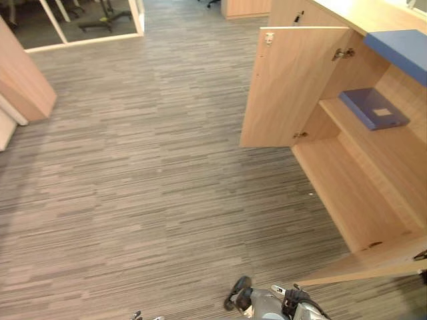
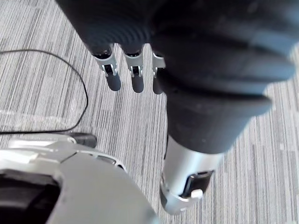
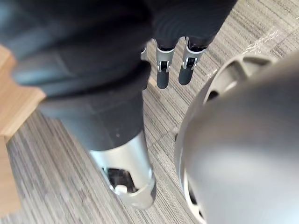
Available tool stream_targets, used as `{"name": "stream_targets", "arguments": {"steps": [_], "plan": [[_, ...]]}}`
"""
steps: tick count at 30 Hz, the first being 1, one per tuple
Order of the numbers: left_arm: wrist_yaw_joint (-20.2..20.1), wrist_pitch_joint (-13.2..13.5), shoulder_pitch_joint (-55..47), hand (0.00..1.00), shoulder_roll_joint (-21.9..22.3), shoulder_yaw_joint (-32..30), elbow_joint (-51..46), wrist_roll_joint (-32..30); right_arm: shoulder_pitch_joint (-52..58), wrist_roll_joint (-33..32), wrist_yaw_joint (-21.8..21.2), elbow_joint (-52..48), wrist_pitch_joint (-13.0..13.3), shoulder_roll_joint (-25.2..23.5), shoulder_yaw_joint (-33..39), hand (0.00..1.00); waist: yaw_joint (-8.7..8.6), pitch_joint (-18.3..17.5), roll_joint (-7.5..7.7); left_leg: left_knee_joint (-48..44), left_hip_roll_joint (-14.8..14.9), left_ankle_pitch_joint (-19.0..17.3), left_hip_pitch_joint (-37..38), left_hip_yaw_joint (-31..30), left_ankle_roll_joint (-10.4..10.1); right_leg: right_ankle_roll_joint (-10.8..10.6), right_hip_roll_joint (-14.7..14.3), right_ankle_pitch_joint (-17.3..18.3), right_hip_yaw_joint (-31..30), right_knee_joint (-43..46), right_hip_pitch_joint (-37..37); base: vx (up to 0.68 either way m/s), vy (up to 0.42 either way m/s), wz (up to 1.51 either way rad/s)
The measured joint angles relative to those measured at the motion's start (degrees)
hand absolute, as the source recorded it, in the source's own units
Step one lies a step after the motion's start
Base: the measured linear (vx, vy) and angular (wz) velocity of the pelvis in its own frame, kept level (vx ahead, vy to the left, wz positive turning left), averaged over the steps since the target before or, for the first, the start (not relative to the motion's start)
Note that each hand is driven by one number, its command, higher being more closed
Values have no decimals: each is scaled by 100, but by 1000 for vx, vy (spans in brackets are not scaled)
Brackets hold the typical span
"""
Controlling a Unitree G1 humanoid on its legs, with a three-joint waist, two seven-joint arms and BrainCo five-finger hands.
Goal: Walk over to the cabinet, pick up the folder, carry it to the office cabinet, place the folder inside the office cabinet, then close the office cabinet door
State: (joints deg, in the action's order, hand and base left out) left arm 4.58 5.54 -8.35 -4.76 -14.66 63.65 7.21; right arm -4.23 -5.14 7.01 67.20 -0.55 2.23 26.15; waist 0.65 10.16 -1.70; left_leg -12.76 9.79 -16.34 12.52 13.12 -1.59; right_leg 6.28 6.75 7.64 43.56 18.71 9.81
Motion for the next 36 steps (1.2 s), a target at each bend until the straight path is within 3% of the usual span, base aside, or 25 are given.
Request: {"name": "stream_targets", "arguments": {"steps": [1,3,4,6,9,12,15,16,19,21,22,23,24,25,26,27,28,29,30,32,33,35,36], "plan": [[6,1,16,0,-10,-63,-3,51,51,-54,6,8,3,-30,79,0,7,3,50,-470,103,20,-186,-31,-43,13,-87,30,-3,-82,-80,336,-408,-12],[28,23,14,0,71,-387,-39,293,145,-95,37,171,38,-44,126,0,33,5,52,-3016,611,239,-1112,-131,-331,23,-502,75,-144,-537,-608,391,-394,-35],[59,29,-6,0,118,-491,-33,404,136,-95,58,271,41,-19,123,0,77,18,89,-3985,722,221,-1449,-99,-318,-1,-656,96,-321,-725,-871,358,-259,-58],[77,33,-21,0,134,-501,-44,491,133,-92,67,323,50,-19,124,0,140,24,103,-4417,735,179,-1843,-43,-286,-16,-805,104,-517,-968,-1127,237,-122,-69],[158,40,-46,0,179,-558,-177,560,26,-56,107,379,45,-20,130,0,244,91,148,-3606,517,100,-2398,-119,-237,-27,-962,97,-992,-1240,-1419,228,-67,-83],[249,47,-51,0,179,-575,-261,583,-49,-48,129,369,49,-14,47,0,257,168,218,-1594,89,159,-2648,-592,-336,-94,-958,104,-1451,-1441,-1646,200,-6,-75],[293,50,-67,0,192,-610,-291,578,-43,-42,149,358,50,-30,-177,0,267,204,234,420,-66,787,-2634,-1154,-410,-199,-984,109,-1817,-1647,-1989,222,47,-63],[315,53,-76,0,202,-611,-296,577,-8,-41,152,351,51,-22,-281,0,310,207,229,717,-49,887,-2640,-1276,-524,-253,-1007,137,-1972,-1711,-2162,274,80,-62],[356,53,-112,0,225,-634,-296,574,142,-34,155,311,53,-32,-274,0,387,167,201,708,-40,1049,-2646,-1348,-485,-582,-1003,324,-2228,-1842,-2528,353,154,-53],[379,51,-110,0,174,-746,-296,569,327,-12,155,265,48,-96,-218,0,466,20,323,412,-306,1850,-2749,-1394,-341,-970,-683,559,-2436,-1807,-2572,439,253,-48],[383,50,-102,0,154,-749,-292,563,358,6,154,267,41,-108,-141,0,474,-10,391,332,-415,1985,-2763,-1382,-298,-1059,-551,601,-2465,-1766,-2571,489,289,-45],[391,49,-106,0,112,-749,-283,522,427,83,154,278,20,-133,-9,0,508,-36,472,181,-634,2120,-2750,-1252,-173,-1272,-219,717,-2517,-1591,-2568,528,308,-44],[399,46,-106,0,122,-730,-263,494,481,135,151,276,-3,-139,98,0,513,-69,484,45,-828,1998,-2717,-1041,-34,-1422,152,780,-2530,-1100,-2414,614,387,-46],[400,47,-112,0,129,-698,-240,470,481,167,146,275,-10,-140,151,0,517,-112,446,40,-897,1914,-2672,-968,73,-1448,311,770,-2537,-757,-2251,508,342,-45],[402,45,-121,0,141,-700,-233,450,470,169,118,229,-32,-154,205,0,506,-137,429,77,-1085,1788,-2438,-789,193,-1448,713,742,-2483,121,-1955,588,456,-36],[403,44,-123,0,138,-698,-235,442,467,178,91,198,-41,-147,268,0,495,-141,436,186,-1299,1661,-2092,-670,334,-1215,1161,599,-2307,1038,-1779,492,389,-27],[403,44,-126,0,141,-695,-235,417,468,180,90,183,-48,-141,323,0,487,-151,426,243,-1394,1603,-1906,-646,408,-976,1389,453,-2148,1518,-1689,558,443,-2],[402,45,-121,0,146,-691,-239,357,488,189,146,40,-39,-142,362,0,391,-155,423,436,-1593,1487,-1424,-659,577,-274,1996,65,-1724,2815,-1495,393,313,16],[402,45,-115,0,138,-698,-234,352,491,184,156,-76,-35,-107,362,0,327,-142,424,568,-1670,1449,-1152,-713,633,-103,2261,-22,-1568,3536,-1357,360,281,18],[403,35,-117,0,138,-723,-226,339,482,158,150,-249,-22,-75,320,0,269,-105,349,844,-1661,1423,-703,-746,666,-158,2378,10,-1542,4377,-1003,263,186,5],[406,29,-118,0,143,-754,-226,332,476,145,152,-297,19,-92,226,0,243,-103,351,981,-1607,1397,-502,-751,656,-296,2297,99,-1516,4435,-751,214,127,-5],[410,27,-121,0,162,-785,-220,336,429,105,153,-351,67,-124,128,0,217,-75,347,1102,-1510,1309,-315,-723,642,-523,2169,243,-1350,4149,-491,183,38,-13],[419,25,-126,0,176,-794,-222,337,369,57,158,-341,72,-132,127,0,194,3,319,1157,-1416,1281,-130,-695,619,-666,2026,369,-1042,3592,-467,199,-38,-26]]}}
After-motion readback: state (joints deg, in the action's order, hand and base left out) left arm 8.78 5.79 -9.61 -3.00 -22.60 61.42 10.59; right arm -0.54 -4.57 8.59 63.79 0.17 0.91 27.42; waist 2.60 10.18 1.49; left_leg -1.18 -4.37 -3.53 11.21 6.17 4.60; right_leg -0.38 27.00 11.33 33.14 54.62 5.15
